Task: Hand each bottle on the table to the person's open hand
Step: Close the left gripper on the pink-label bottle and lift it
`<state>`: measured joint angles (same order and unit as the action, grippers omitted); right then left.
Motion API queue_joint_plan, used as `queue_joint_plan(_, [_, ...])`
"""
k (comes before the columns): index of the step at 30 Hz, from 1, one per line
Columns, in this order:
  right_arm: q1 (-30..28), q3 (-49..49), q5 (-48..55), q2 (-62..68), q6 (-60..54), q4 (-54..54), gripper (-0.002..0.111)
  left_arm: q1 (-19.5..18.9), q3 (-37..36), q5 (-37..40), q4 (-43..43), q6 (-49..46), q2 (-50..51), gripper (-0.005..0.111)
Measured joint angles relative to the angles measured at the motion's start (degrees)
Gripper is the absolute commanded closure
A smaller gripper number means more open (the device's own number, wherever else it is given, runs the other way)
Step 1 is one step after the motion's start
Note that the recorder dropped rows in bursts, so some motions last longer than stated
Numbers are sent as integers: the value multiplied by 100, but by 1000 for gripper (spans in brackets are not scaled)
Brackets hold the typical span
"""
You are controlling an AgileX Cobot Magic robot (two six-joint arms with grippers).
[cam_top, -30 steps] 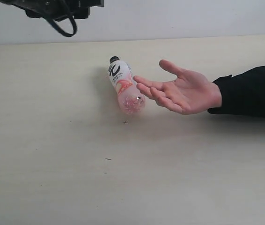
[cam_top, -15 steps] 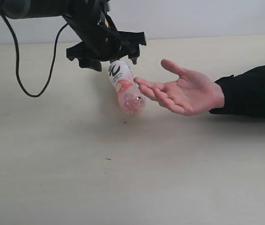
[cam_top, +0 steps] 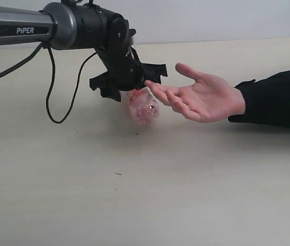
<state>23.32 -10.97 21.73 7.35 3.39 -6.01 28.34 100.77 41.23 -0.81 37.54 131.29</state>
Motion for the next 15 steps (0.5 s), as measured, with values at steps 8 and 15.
queue_joint_plan(8, [0, 0, 0, 0, 0, 0, 108, 0, 0, 0, -21, -88, 182, 50])
queue_joint_plan(15, [0, 0, 0, 0, 0, 0, 108, 0, 41, 0, -81, -131, 182, 101])
